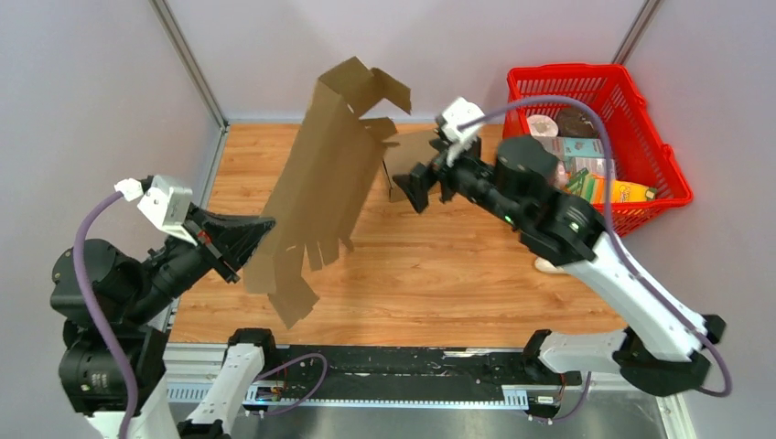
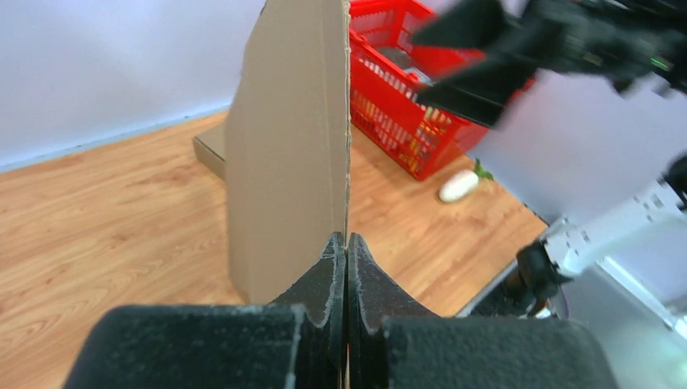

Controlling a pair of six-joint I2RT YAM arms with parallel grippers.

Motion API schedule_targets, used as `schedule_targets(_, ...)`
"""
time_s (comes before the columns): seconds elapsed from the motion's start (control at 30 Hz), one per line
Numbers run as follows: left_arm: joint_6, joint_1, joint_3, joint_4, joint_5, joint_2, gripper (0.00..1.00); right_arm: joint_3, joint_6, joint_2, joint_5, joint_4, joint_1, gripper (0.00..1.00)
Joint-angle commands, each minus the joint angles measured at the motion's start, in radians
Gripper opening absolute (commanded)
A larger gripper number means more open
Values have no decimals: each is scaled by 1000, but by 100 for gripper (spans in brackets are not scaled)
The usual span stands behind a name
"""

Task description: Fold the paper box

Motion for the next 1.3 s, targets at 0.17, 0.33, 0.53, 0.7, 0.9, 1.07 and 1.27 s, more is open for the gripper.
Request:
schedule_targets(0.17,184,-303,101,-158,-175,-13,0,218,-270,220,76,184,-106,100)
schedule_targets(0.33,204,-381,107,-177,-178,-5,0,123,-313,156,174,308,-109,100)
schedule_targets(0.53,201,-409,129,-187,-156,17,0,152,-383,56,-123,90,-138,100)
schedule_targets(0.7,198,-408,149,-178,-110,69,0,330,-335,91,-216,-119,-138,100)
schedule_targets(0.9,232,-414,138,-178,-63,208,0,657,-305,224,-217,-357,-136,100)
schedule_targets(1.07,278,-426,147,-198,-25,361,0,771,-359,321,-303,-500,-98,100)
schedule_targets(1.27,335,-504,162,-236,-42,454,0,740,-407,398,-328,-540,-49,100)
